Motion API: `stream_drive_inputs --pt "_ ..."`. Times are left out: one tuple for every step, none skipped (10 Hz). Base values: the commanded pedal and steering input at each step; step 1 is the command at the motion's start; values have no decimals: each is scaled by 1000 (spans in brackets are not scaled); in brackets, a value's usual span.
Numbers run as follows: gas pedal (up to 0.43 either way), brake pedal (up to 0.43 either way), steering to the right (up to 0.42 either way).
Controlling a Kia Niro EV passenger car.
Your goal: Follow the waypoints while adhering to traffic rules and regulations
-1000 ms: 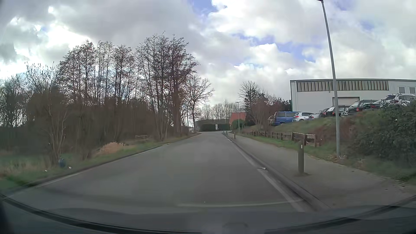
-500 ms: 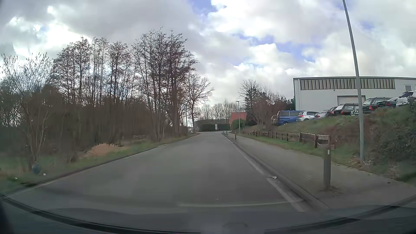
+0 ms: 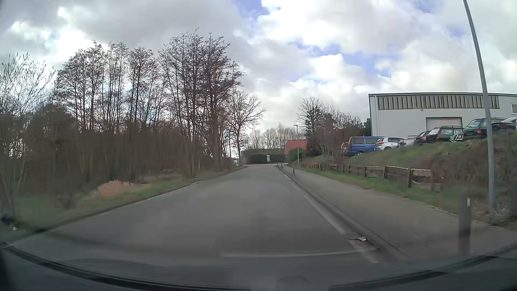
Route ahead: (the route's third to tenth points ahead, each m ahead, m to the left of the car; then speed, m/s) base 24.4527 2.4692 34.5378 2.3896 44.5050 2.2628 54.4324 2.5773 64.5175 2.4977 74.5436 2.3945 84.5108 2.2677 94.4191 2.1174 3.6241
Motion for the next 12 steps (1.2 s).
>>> stream_drive_inputs --pt "79 0 0" --pt "79 0 0" --pt "79 0 0" --pt "79 0 0" --pt "79 0 0" --pt "67 0 0" --pt "67 0 0" --pt "67 0 0" --pt "67 0 0" --pt "79 0 0" --pt "79 0 0" --pt "87 0 0"
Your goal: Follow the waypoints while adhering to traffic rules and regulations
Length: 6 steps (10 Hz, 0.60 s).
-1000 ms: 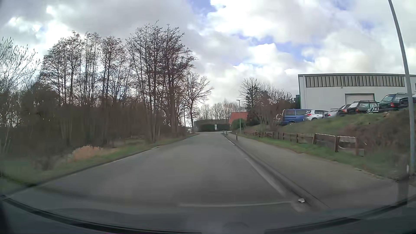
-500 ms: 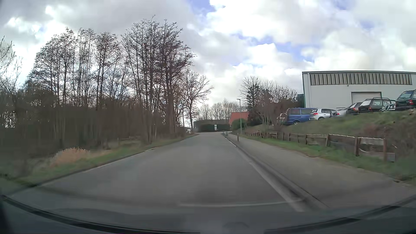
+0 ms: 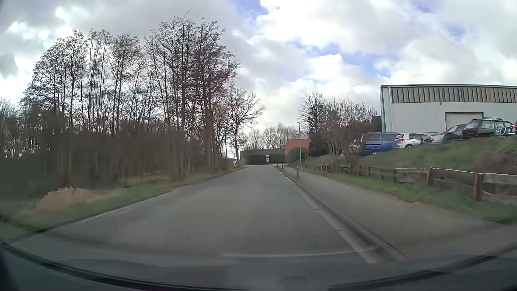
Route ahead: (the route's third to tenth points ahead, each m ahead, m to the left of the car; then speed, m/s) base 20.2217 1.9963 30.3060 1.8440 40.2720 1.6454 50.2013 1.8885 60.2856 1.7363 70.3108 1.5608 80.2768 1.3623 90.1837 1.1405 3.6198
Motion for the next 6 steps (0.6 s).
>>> stream_drive_inputs --pt "110 0 0" --pt "118 0 0" --pt "130 0 0" --pt "130 0 0" --pt "130 0 0" --pt "130 0 0"
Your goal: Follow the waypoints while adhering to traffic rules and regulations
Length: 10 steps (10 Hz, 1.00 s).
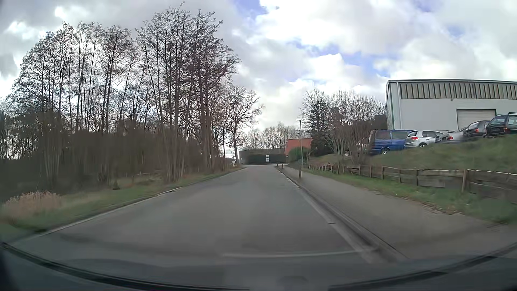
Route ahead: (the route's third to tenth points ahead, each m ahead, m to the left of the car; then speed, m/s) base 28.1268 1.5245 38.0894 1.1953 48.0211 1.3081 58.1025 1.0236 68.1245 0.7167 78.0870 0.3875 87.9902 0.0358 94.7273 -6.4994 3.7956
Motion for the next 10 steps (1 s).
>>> stream_drive_inputs --pt "130 0 0" --pt "130 0 0" --pt "130 0 0" --pt "130 0 0" --pt "130 0 0" --pt "130 0 0" --pt "138 0 0" --pt "138 0 0" --pt "150 0 -1" --pt "150 0 0"
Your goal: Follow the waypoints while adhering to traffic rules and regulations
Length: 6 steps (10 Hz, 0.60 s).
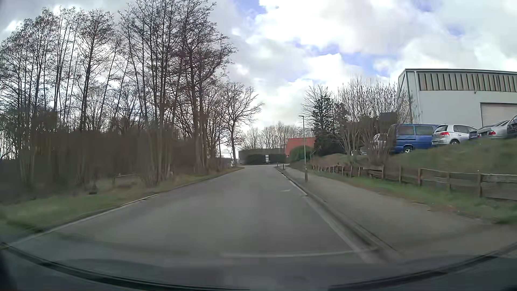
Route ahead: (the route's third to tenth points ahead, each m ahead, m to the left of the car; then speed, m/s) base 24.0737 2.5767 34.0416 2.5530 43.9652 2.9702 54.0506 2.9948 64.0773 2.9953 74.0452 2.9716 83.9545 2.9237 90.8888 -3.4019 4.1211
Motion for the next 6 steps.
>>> stream_drive_inputs --pt "150 0 0" --pt "150 0 -1" --pt "150 0 -1" --pt "138 0 -1" --pt "138 0 -1" --pt "138 0 -1"
